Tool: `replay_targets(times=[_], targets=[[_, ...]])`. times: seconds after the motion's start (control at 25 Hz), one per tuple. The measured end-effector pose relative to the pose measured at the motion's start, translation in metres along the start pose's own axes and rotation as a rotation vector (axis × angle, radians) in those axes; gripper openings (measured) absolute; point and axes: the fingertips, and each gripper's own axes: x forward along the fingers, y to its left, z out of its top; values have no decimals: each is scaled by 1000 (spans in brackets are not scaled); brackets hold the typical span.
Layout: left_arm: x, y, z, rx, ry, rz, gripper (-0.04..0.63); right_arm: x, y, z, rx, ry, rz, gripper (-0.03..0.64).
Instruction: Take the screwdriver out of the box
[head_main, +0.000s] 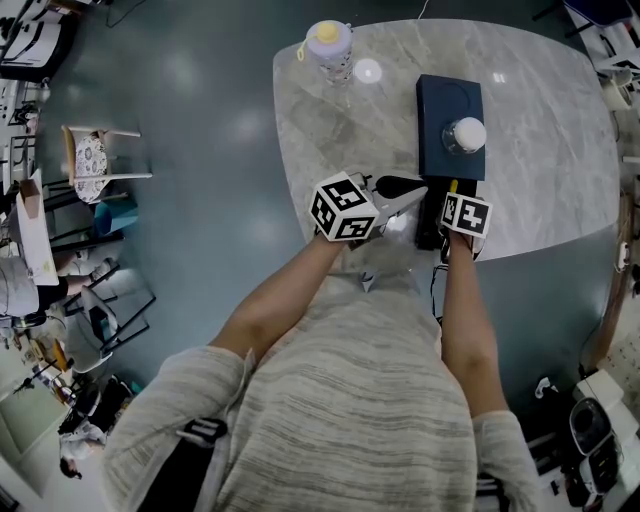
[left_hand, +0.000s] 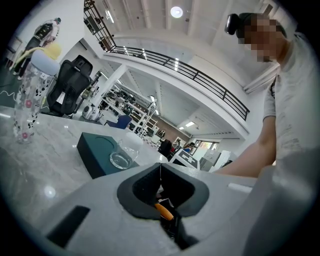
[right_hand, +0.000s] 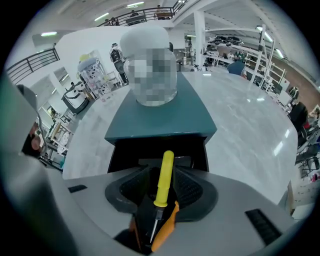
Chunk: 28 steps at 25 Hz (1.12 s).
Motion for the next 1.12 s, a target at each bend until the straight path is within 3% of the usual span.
replay_targets(times=[0.24, 0.72, 0.92, 1.12], targets=[[-5, 0, -1, -7, -5, 4, 17, 7, 2, -6, -20, 50, -31, 123], [-9, -2, 2, -3, -3, 5, 17, 6, 1, -5, -25, 44, -38, 121], [-10, -5, 2, 4, 4, 9, 17, 5, -3, -4, 12, 44, -40, 73], [-11, -6, 1, 7, 8, 15, 17, 5, -1, -7, 30, 28, -24, 67]])
